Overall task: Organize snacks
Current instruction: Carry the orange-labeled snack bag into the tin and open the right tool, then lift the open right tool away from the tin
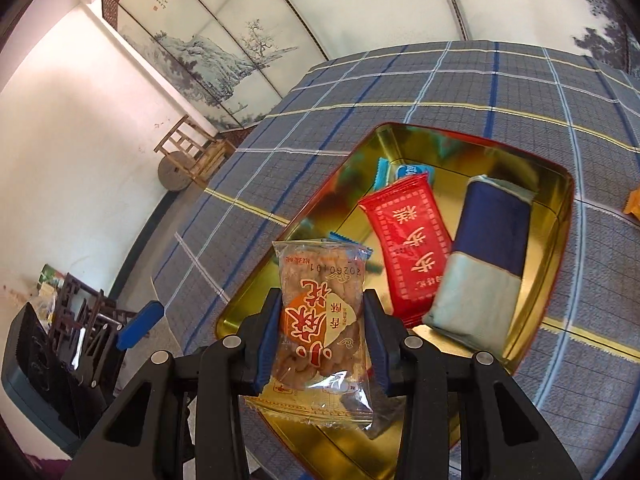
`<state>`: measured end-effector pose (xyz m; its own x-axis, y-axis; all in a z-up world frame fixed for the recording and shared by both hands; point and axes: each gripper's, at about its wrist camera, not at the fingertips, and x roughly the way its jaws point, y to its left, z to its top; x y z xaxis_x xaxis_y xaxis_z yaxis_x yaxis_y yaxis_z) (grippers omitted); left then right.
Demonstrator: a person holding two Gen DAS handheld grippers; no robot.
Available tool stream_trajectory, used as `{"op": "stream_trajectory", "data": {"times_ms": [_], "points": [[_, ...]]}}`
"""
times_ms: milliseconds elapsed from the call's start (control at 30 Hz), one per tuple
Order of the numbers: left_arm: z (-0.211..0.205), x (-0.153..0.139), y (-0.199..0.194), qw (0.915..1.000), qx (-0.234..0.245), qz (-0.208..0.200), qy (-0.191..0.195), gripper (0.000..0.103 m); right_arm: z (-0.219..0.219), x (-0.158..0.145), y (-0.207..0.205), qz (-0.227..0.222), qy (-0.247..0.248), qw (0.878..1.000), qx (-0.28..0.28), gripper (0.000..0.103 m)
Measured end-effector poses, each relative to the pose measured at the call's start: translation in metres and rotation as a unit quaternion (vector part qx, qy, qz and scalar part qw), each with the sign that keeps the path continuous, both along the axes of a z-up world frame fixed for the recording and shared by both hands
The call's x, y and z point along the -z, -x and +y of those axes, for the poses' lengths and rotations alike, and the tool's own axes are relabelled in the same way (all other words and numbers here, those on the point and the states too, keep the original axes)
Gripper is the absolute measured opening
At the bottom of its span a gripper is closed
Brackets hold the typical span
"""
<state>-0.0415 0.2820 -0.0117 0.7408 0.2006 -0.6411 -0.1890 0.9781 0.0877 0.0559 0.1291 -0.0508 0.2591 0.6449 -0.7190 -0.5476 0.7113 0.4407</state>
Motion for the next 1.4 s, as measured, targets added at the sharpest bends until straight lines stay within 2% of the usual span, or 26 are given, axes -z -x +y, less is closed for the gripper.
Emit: {"op": "stream_trajectory", "data": {"times_ms": [300,633,800,1067,1400], "points": [[0.007,-0.001,0.002,1.0000,-0.004,-0.004,0.005,0.080,0.032,0.018,0.007,-0.002,0.036,0.999,-0.020,0.040],[0.014,0.002,0.001,0.9999,-0.003,-0.002,0.013,0.080,0.044,0.021,0.012,-0.023,0.072,0.997,-0.017,0.041],[0.015,0.003,0.001,0.9999,-0.002,0.000,0.015,0.080,0.047,0.027,0.012,-0.020,0.078,0.997,-0.015,0.042],[0.017,0.006,0.002,0.9999,-0.004,0.003,0.016,0.080,0.045,0.022,0.013,-0.026,0.063,0.998,-0.003,0.044],[0.009,-0.001,0.007,1.0000,-0.002,0.001,0.003,0.080,0.022,0.006,0.023,-0.052,0.021,0.998,0.010,0.059]]}}
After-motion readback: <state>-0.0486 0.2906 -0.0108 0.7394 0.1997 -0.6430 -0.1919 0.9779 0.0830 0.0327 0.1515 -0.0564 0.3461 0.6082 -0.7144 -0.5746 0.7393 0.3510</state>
